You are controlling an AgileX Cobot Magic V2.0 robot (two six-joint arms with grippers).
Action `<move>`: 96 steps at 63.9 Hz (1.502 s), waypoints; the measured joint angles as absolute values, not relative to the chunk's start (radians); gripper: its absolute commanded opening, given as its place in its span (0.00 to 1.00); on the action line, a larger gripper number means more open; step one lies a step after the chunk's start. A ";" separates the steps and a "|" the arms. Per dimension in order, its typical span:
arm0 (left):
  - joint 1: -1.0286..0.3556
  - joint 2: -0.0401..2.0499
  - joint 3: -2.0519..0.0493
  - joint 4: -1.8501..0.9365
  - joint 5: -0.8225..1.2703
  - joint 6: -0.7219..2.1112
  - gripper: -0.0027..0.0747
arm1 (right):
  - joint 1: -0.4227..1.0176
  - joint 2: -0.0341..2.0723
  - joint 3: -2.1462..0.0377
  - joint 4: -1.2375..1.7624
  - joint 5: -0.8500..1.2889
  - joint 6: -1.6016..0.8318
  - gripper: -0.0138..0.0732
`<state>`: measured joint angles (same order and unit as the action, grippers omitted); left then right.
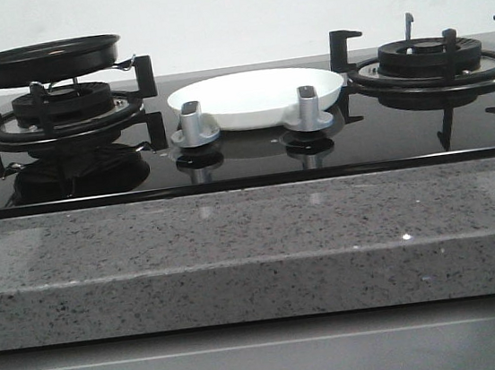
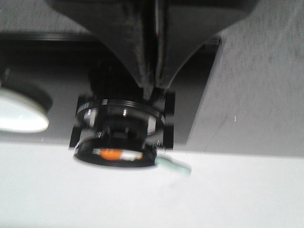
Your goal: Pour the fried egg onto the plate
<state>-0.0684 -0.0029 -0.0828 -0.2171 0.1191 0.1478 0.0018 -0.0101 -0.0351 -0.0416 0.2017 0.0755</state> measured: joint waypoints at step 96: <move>-0.068 0.653 -0.551 -0.186 0.139 0.146 0.90 | 0.002 0.510 -0.539 -0.042 0.254 0.075 0.86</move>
<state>-0.0684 0.6535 -0.5513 -0.1862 0.1393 0.1461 0.0018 0.5099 -0.5394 -0.0416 0.2541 0.0755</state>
